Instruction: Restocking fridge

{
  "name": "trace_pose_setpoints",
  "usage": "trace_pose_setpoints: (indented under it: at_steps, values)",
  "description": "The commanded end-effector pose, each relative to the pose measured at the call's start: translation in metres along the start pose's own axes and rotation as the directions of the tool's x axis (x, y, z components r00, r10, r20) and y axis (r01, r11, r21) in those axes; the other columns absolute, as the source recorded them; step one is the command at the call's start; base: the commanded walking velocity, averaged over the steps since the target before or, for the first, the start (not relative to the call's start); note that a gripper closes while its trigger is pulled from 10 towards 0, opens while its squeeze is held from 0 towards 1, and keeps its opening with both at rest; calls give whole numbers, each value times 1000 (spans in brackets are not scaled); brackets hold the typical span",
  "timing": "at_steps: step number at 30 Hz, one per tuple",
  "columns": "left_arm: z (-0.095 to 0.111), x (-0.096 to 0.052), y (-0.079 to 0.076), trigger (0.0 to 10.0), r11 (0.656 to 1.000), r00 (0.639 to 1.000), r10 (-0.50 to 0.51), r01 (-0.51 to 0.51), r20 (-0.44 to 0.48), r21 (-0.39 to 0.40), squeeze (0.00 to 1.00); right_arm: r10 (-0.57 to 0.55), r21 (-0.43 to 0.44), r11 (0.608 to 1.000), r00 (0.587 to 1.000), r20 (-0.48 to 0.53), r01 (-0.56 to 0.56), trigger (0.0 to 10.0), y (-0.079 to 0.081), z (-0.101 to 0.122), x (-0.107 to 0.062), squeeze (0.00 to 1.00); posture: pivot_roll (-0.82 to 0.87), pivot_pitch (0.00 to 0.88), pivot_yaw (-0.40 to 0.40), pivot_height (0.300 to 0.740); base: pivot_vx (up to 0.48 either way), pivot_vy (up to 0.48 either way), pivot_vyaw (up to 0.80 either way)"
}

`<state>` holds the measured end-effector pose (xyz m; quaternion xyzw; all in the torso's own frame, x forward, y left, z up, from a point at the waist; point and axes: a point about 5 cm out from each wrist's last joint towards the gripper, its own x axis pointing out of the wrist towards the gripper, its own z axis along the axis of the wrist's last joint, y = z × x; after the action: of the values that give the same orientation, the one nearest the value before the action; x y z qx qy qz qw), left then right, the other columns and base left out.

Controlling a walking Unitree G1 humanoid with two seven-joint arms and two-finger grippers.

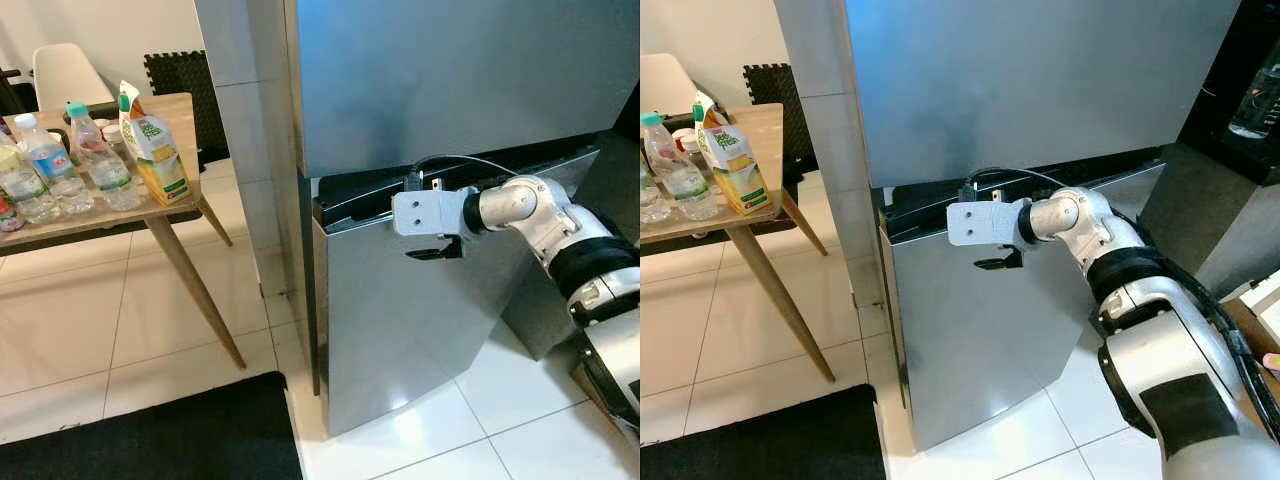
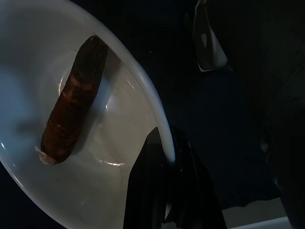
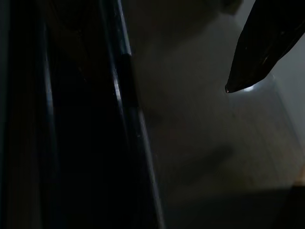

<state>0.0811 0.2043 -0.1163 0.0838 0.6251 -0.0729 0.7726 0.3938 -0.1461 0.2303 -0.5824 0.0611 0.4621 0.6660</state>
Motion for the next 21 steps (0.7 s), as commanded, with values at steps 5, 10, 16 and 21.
trace_pose_setpoints:
  at_steps: [5, 10, 16, 21]
  values:
    - [12, 3, -20, 10000, 997, 996, -68, 70, 51, -26, 0, 176, -50, 983, 984, -18, -177, 10000, 17, -6, 0, 0, -80, 0, -44, 740, 0, 0, 0]
    - [13, 3, -20, 10000, 997, 997, -66, 68, 50, -27, 0, 394, -93, 911, 915, -85, -401, 10000, 38, -23, -13, 0, -80, 0, -44, 740, 0, 0, 0]
    - [12, 3, -21, 10000, 997, 996, -71, 73, 48, -28, 0, 548, -85, 828, 832, -87, -554, 10000, 40, -33, -48, 0, -85, 0, -52, 740, 0, 0, 0]
    - [12, 3, -21, 10000, 997, 996, -70, 72, 48, -26, 0, 554, -124, 828, 832, 34, -546, 10000, 35, -18, -65, 0, -87, 0, -51, 740, 0, 0, 0]
